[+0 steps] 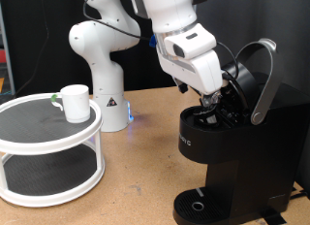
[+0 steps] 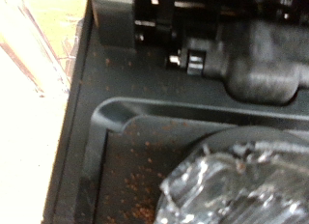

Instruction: Make a cup of coffee with the keurig machine

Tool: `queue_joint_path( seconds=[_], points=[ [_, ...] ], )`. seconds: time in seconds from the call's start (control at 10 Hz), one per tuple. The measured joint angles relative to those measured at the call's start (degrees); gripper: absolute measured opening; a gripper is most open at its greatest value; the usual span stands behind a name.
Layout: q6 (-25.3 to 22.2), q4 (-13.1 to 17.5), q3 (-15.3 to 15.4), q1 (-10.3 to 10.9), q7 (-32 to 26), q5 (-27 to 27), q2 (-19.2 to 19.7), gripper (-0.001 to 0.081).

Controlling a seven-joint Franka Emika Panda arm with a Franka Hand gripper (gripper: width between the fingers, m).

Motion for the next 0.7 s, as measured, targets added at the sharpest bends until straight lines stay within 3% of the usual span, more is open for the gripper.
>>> queue_joint_path(
  seconds=[0.3,0.7],
  points=[
    [1.0,-0.7,-0.2,0.0,-0.3,0.8,0.3,0.0808],
    [0.4,-0.9,-0.9,0.0,-5.5,6.4,0.7,0.0808]
  ],
)
